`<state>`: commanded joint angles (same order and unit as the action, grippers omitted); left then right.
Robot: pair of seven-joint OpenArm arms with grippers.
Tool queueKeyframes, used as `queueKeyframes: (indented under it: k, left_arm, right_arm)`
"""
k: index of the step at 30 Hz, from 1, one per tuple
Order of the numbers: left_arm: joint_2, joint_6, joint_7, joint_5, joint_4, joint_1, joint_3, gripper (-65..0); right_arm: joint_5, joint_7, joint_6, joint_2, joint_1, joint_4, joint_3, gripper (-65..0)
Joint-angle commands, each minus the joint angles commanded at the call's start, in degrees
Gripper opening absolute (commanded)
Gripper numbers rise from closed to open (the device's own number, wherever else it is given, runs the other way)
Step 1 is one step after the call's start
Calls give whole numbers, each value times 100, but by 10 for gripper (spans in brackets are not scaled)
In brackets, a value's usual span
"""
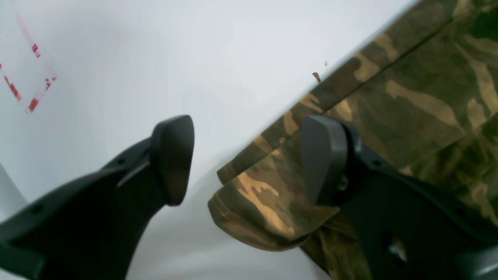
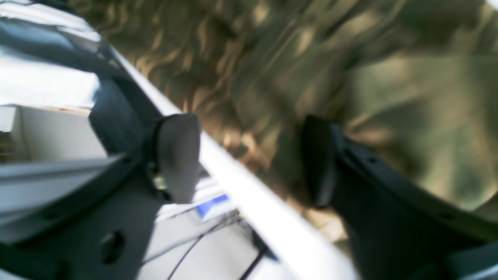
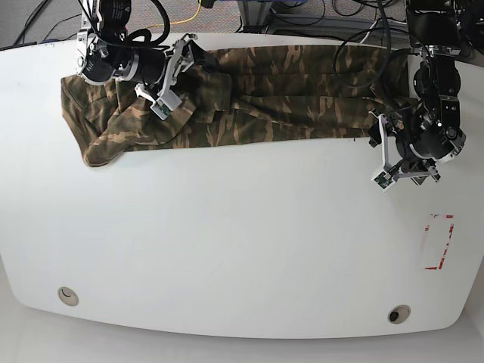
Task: Layout the t-shirt on the table in an organized manner, then fold the t-shirt properly
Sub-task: 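Press the folded end down with the right gripper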
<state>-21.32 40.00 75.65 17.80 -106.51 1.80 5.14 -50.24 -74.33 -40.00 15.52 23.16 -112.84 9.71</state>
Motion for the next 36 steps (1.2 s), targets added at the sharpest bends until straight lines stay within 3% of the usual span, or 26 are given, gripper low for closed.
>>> queueKeyframes:
  k: [13,21,25,28,31,36]
  left_arm:
    - [-9,0,0,26,-35,18,9,-247]
    - [-26,0,220,589,-721,-44,70,-249]
    - [-9,0,435,976,-765,-273,369,-249]
    - [-9,0,435,1240,-765,-475,624,-281]
    - [-9,0,396,1389,-756,-756,765,-360]
    - [0,0,193,1125,-738,-1125,765,-485]
  right_arm:
    - [-62,-132,0,800,88,-70,-229,-289]
    - [-1433,-132,0,1046,-44,-202,501,-292]
    - [-1662,-123,0,1020,-220,-202,765,-293]
    - [-1644,-114,0,809,-431,-132,993,-295]
    - [-1626,-114,0,624,-492,-35,1187,-303]
    - [-976,-105,0,378,-712,88,1222,-438]
